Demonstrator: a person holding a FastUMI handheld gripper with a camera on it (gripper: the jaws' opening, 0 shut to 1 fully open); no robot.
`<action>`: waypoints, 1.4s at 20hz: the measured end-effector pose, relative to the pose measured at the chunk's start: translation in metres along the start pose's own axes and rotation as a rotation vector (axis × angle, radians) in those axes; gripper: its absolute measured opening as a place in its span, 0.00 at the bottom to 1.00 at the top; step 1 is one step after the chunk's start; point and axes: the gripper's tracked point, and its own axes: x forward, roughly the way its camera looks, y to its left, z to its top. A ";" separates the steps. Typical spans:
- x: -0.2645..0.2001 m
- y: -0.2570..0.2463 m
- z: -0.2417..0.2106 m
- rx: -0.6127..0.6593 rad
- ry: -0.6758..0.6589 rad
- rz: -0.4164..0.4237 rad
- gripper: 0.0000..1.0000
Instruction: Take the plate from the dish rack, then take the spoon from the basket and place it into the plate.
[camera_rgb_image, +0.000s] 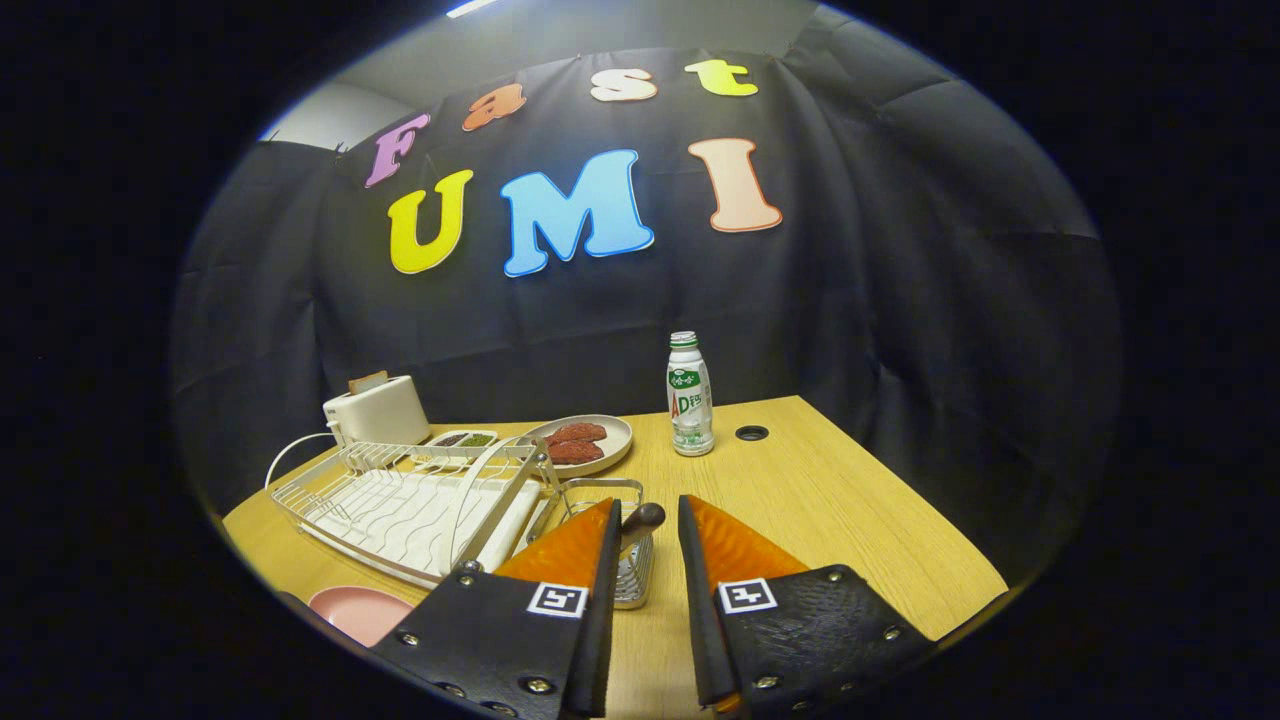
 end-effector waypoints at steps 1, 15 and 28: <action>0.004 0.001 0.000 0.005 -0.006 0.008 0.33; 0.031 0.012 0.001 0.108 0.020 0.011 0.18; 0.025 0.022 0.019 0.036 0.084 0.005 0.03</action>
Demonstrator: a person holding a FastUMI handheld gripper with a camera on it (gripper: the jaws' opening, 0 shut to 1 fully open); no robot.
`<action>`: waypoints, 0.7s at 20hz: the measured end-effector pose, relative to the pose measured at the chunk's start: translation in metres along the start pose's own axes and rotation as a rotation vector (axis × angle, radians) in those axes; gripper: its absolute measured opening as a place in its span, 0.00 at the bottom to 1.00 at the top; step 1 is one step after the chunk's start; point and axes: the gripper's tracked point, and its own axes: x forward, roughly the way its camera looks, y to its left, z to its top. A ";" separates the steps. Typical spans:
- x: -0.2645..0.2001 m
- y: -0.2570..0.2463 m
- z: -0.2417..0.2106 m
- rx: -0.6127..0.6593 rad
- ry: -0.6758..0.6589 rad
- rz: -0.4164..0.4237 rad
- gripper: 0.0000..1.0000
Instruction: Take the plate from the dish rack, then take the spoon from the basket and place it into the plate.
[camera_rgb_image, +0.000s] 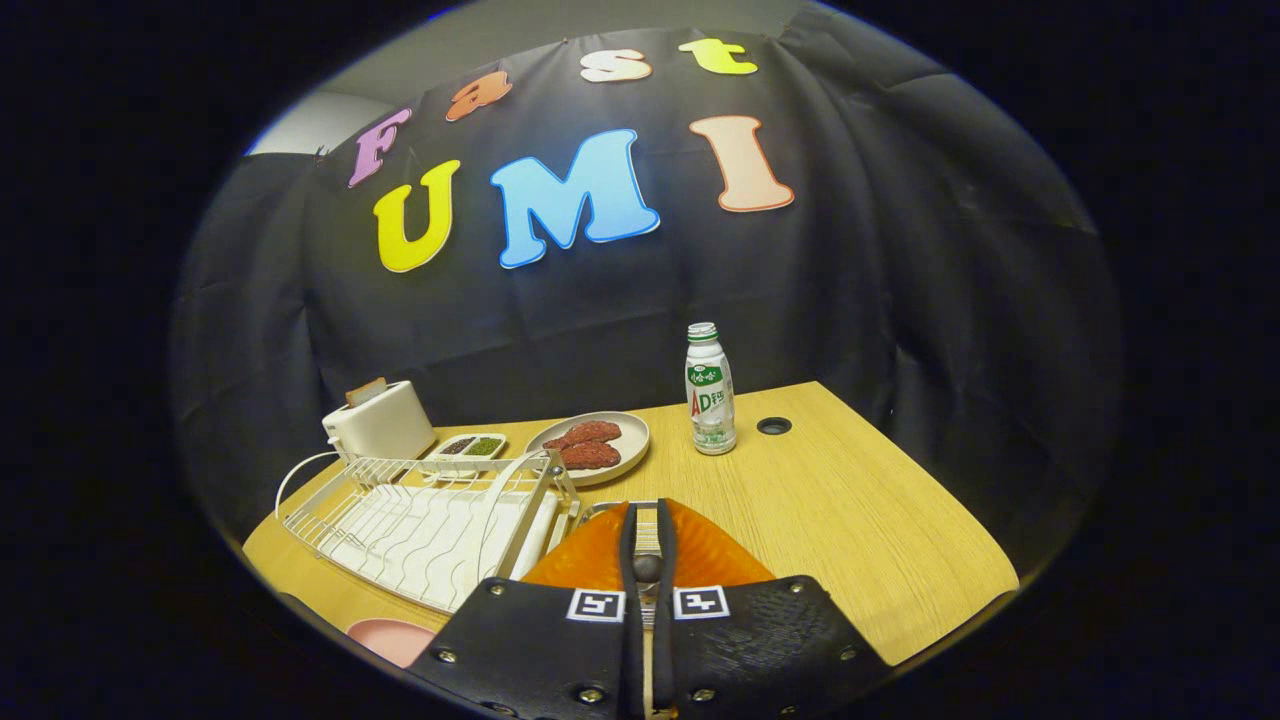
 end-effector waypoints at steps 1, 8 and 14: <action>-0.001 -0.002 0.003 -0.002 0.003 -0.005 0.03; -0.013 -0.006 0.032 0.004 0.000 -0.024 0.03; -0.027 0.004 0.058 -0.007 -0.012 -0.013 0.04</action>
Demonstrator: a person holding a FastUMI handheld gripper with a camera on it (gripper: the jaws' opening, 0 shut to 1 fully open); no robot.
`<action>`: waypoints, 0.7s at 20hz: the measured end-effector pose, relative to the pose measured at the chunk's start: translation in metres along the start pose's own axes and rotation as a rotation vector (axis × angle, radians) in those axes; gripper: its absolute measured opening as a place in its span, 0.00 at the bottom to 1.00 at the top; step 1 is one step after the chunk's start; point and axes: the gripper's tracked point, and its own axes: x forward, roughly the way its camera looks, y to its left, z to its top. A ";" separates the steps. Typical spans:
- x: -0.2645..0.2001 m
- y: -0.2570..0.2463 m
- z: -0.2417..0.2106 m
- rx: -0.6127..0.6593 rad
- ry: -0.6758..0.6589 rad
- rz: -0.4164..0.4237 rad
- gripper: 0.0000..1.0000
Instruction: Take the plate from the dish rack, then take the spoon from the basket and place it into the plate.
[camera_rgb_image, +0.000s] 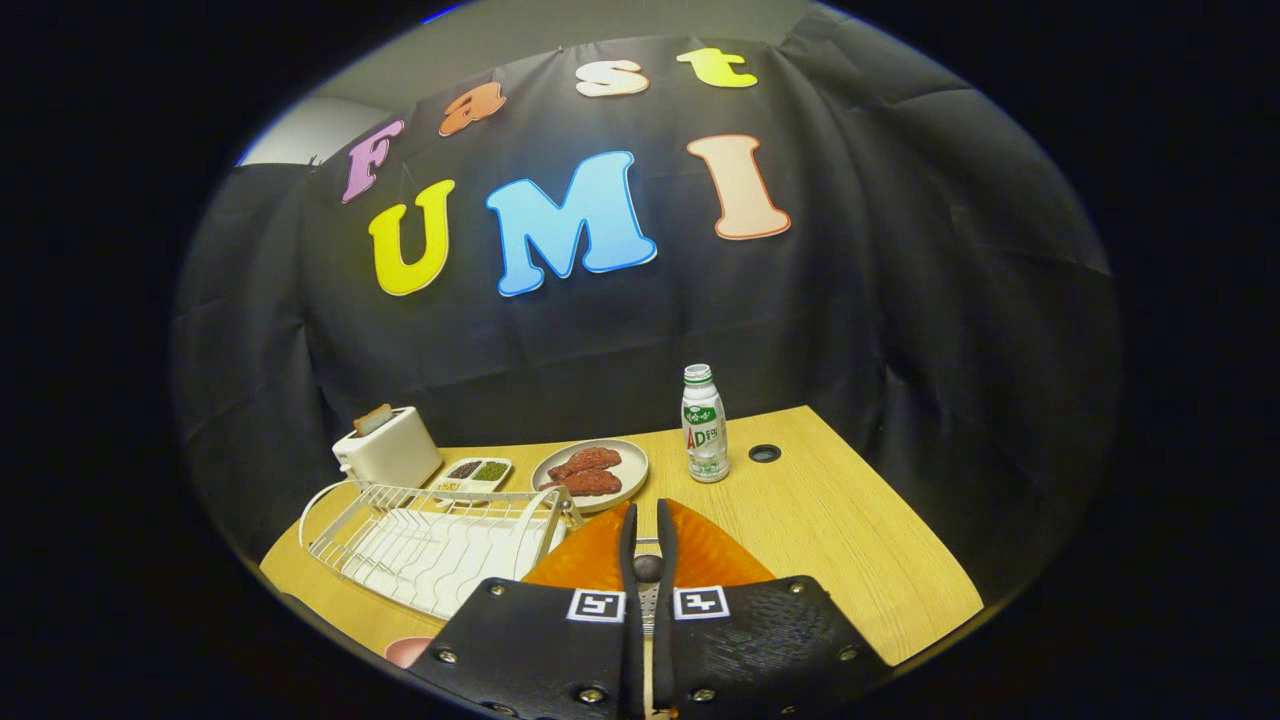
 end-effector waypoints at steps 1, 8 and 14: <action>-0.004 0.002 0.004 -0.010 -0.001 0.001 0.04; -0.034 0.023 0.028 -0.061 -0.001 0.017 0.03; -0.069 0.052 0.055 -0.044 -0.039 0.037 0.03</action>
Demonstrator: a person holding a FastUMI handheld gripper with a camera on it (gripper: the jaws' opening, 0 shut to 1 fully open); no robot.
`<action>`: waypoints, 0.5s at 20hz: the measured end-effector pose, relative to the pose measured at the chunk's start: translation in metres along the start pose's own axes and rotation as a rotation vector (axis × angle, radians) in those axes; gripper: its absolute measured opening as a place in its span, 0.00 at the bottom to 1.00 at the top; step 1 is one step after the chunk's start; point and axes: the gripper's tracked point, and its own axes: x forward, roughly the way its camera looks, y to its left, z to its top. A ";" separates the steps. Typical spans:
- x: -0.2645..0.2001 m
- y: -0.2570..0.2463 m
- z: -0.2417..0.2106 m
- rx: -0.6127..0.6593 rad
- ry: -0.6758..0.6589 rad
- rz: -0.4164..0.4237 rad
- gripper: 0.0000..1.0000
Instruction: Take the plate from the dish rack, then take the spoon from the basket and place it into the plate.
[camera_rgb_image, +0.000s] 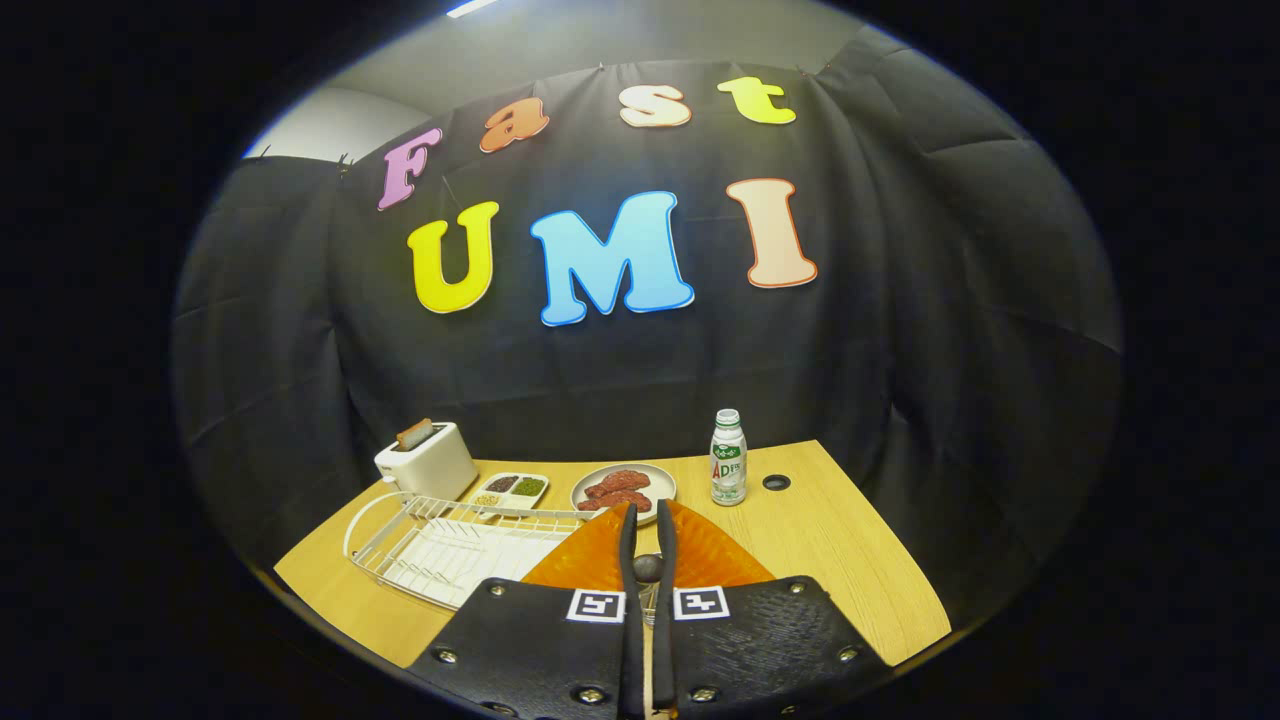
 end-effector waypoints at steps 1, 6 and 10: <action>-0.005 0.005 0.002 0.000 0.001 0.005 0.03; -0.025 0.029 -0.005 -0.028 0.027 0.026 0.03; -0.036 0.050 -0.021 -0.020 0.066 0.044 0.03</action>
